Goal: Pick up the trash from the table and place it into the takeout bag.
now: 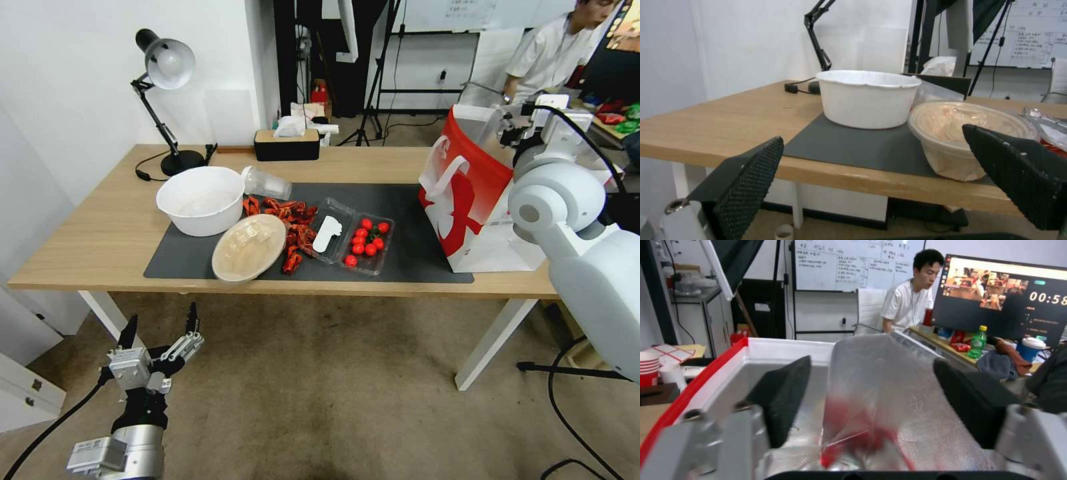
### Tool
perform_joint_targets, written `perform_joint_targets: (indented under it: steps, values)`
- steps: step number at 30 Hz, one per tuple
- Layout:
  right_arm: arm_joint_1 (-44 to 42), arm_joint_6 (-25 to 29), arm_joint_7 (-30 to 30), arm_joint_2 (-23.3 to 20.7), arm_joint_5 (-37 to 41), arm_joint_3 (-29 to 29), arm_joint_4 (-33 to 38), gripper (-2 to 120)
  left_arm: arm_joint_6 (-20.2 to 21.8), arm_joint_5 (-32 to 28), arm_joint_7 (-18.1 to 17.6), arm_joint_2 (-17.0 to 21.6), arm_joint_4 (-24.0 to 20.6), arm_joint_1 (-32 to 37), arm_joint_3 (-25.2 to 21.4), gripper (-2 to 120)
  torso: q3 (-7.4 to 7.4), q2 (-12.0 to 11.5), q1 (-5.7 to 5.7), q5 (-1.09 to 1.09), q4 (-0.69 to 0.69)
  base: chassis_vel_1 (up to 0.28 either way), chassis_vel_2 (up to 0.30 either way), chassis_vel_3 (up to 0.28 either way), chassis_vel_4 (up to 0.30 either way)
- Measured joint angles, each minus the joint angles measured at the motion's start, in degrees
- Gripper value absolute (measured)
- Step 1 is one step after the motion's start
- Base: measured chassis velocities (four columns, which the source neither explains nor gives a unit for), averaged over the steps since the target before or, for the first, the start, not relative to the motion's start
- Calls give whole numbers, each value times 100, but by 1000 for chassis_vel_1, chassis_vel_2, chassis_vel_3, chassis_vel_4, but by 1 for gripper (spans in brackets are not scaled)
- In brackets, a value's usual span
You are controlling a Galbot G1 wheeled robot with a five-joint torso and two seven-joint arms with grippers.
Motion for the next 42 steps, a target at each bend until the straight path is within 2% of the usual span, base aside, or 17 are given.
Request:
perform_joint_targets:
  steps: [7,11,14,15,17,18,21,24,26,27,29,31,36,38,39,41,42]
  values:
    - [-61,21,-5,-27,15,23,99,99,-5,7,-2,-14,-56,22,-14,100,0,0,0,0,0,0,0,0,0]
    - [-145,123,-74,-36,15,90,199,100,-5,24,-2,-26,-67,17,-7,100,0,0,0,1,-1,0,0,0,0]
    - [-312,839,-457,-48,-2,208,501,100,-3,39,-2,-31,-72,10,1,100,0,0,0,-1,0,0,0,0,0]
    - [-312,839,-457,-48,-2,208,501,100,-3,39,-2,-31,-72,10,1,100,0,0,0,-1,0,0,0,0,0]
    - [-554,1283,-850,-72,-37,287,886,100,-2,41,-1,-30,-72,10,-1,100,0,0,0,-2,1,0,0,0,0]
    - [-554,1283,-850,-72,-37,287,886,100,-2,41,-1,-30,-72,10,-1,100,0,0,0,-2,1,0,0,0,0]
    - [-1294,1895,-1582,-104,-279,431,1472,100,-7,33,2,-12,-69,13,-20,100,0,0,0,0,1,0,0,0,0]
    - [-1540,2031,-1764,-112,-389,459,1600,100,-13,23,4,-6,-67,13,-30,100,-1,0,0,-3,-1,0,0,0,0]
    - [-2119,2454,-2326,-104,-694,474,1785,100,-21,1,9,8,-56,14,-39,100,-1,0,0,1,-1,0,0,0,0]
    - [-2119,2454,-2326,-104,-694,474,1785,100,-21,1,9,8,-56,14,-39,100,-1,0,0,1,-1,0,0,0,0]
    - [-2566,2892,-2748,-4,-998,493,1805,100,-32,-2,16,13,-18,6,-20,100,-1,0,0,0,0,0,0,0,0]
    - [-2668,2956,-2825,34,-1084,493,1804,100,-35,-2,18,19,-9,1,-10,100,-1,0,0,0,0,0,0,0,0]
    - [-3419,3604,-3233,306,-1716,510,1756,100,-37,-18,25,58,23,-45,9,100,0,0,0,1,0,0,0,0,0]
    - [-3522,3709,-3272,342,-1807,511,1745,100,-37,-21,26,62,29,-52,9,100,0,0,-1,2,-1,0,0,0,0]
    - [-3847,4081,-3368,473,-2121,517,1662,100,-37,-31,28,71,49,-75,9,100,-1,-1,0,-1,-1,0,0,0,0]
    - [-4084,4294,-3396,595,-2353,518,1588,100,-38,-36,29,80,61,-87,12,100,0,-1,-1,0,0,0,0,0,0]
    - [-4392,4629,-3399,801,-2691,520,1479,100,-37,-40,30,89,78,-96,24,100,0,-1,0,1,0,0,0,0,0]
